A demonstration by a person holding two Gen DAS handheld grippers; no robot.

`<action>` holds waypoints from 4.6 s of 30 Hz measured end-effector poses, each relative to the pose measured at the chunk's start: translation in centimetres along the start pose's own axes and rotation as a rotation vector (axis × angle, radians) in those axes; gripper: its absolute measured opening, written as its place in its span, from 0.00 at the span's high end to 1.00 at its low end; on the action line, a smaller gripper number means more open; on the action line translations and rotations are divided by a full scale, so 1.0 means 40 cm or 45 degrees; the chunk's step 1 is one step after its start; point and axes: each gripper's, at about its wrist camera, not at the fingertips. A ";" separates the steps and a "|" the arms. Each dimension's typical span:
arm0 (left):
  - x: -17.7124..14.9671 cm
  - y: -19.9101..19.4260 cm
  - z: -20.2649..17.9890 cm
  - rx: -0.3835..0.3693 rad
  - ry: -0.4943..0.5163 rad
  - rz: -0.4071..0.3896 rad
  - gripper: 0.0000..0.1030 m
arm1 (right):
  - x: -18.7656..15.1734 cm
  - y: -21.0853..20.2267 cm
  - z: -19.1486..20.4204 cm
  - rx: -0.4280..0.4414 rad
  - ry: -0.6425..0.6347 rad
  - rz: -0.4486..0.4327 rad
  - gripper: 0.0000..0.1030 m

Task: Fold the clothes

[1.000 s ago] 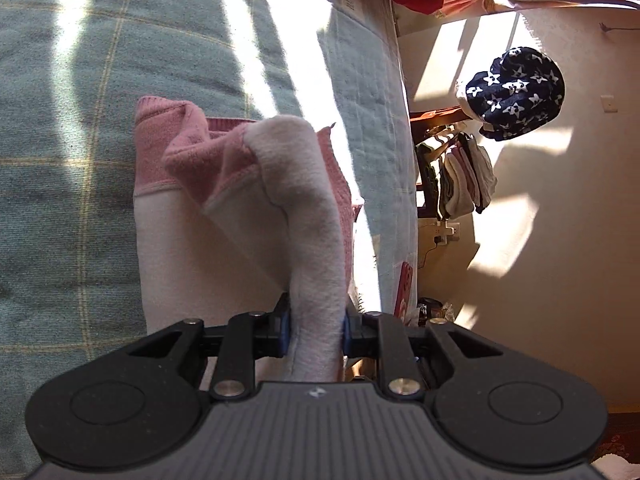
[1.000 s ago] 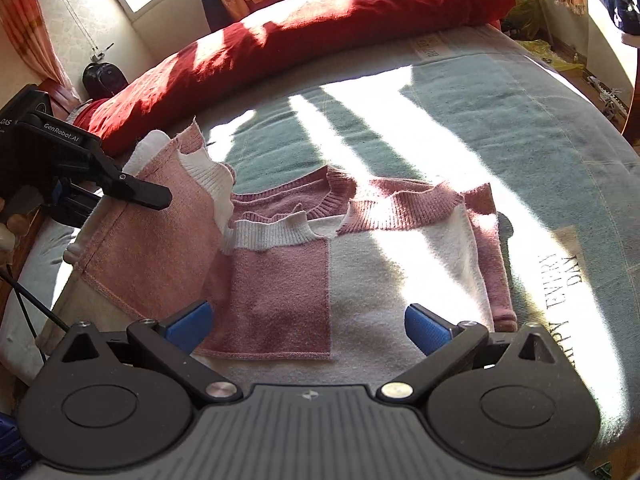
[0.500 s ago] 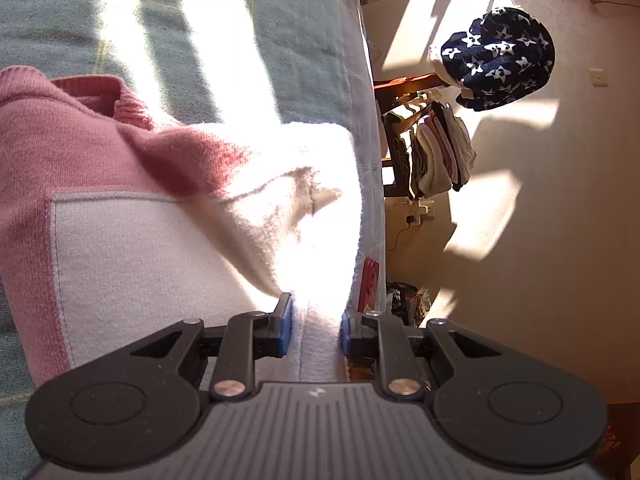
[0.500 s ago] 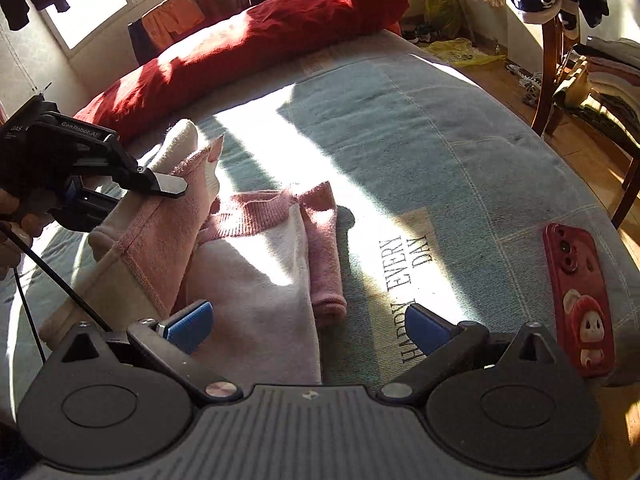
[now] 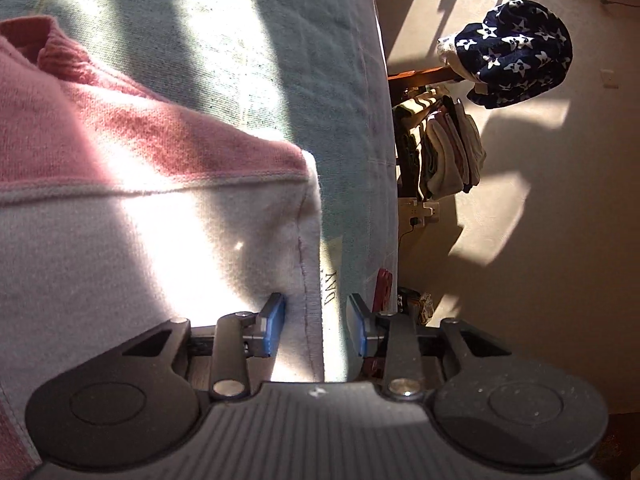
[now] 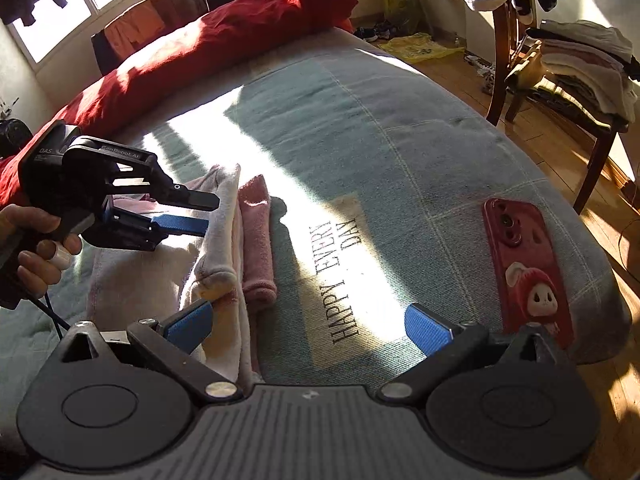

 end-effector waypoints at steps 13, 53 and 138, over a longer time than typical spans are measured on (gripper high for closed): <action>-0.086 -0.197 -0.106 0.454 0.654 -0.159 0.44 | 0.058 0.084 0.107 0.270 -0.126 0.044 0.23; -0.160 -0.225 0.001 0.676 0.618 -0.037 0.31 | -0.045 0.177 0.023 0.624 0.353 0.318 0.32; -0.064 -0.291 0.038 0.635 0.836 -0.380 0.27 | 0.411 0.304 0.299 0.281 -0.749 0.213 0.74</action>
Point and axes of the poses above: each gripper's, at about its wrist camera, not at the fingertips, and y roughly the way its jaws point, z to its left, x to its top, and after that the axes turned 5 degrees about z, right-handed
